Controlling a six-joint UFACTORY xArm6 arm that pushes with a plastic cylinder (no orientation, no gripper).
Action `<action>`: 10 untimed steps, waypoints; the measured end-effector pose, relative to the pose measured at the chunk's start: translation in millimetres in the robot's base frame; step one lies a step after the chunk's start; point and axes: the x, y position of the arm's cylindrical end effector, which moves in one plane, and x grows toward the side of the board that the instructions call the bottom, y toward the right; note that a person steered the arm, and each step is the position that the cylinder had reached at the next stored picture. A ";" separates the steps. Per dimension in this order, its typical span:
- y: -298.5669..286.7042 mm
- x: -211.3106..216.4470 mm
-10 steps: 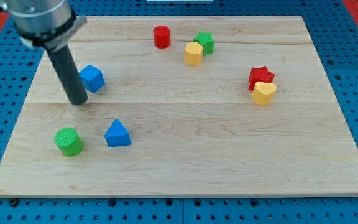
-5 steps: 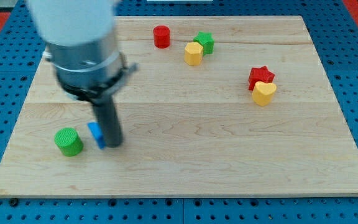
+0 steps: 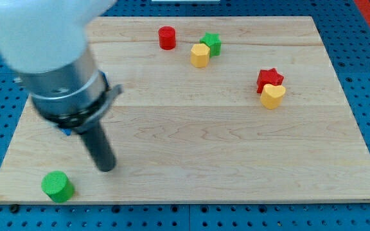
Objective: Group up the blue triangle and green circle at the bottom left side of the blue cube
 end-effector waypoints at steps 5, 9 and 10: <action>-86.0 56.1; -173.0 47.7; -115.8 18.9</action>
